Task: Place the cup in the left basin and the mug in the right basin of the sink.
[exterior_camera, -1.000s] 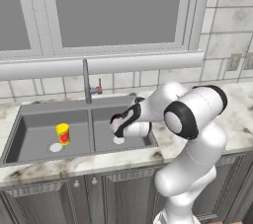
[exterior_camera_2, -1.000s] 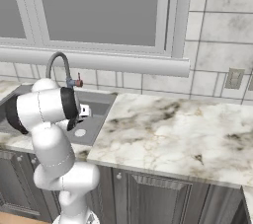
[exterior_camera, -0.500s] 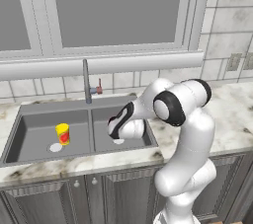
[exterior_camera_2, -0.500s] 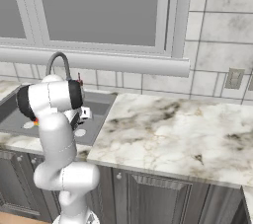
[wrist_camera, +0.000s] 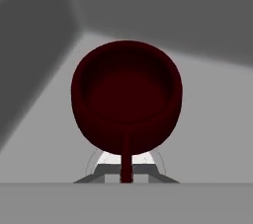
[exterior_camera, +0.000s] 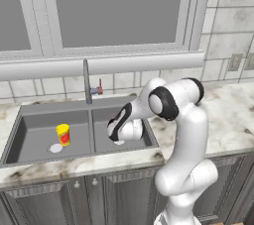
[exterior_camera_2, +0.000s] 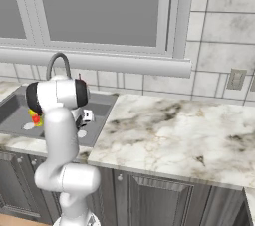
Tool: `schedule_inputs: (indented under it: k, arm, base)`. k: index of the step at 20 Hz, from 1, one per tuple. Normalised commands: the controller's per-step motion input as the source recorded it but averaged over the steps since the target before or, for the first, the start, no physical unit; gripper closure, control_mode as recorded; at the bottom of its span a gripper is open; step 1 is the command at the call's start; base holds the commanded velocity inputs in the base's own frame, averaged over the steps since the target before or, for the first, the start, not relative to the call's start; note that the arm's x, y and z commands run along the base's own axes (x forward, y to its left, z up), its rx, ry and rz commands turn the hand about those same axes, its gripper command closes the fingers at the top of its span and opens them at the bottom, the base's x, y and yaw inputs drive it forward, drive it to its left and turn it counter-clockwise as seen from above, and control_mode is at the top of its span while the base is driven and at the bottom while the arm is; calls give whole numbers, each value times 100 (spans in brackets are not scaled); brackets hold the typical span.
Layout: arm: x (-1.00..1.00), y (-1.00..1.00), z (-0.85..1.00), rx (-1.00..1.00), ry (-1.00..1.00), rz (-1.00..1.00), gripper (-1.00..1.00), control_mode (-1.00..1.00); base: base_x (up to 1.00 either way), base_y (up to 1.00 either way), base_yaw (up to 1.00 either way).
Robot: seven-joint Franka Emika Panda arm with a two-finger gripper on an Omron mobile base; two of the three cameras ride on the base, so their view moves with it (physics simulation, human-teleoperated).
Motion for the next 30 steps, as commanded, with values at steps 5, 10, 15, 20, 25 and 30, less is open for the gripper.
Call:
schedule_inputs:
  k: [5,10,15,20,25,30]
  arm:
    - [20,1,-20,0,0,0,100,-100]
    - [20,1,-17,0,0,0,100,-100]
    - [26,7,-19,0,0,0,-100,-100]
    - [16,12,-20,0,0,0,-100,-100]
    - [5,13,-5,0,-1,0,-100,-100]
    - [0,19,29,0,-5,0,-100,-100]
  base:
    - [0,0,0]
    - [0,0,0]
    - [0,0,0]
    - [0,0,0]
    - [0,0,0]
    - [0,0,0]
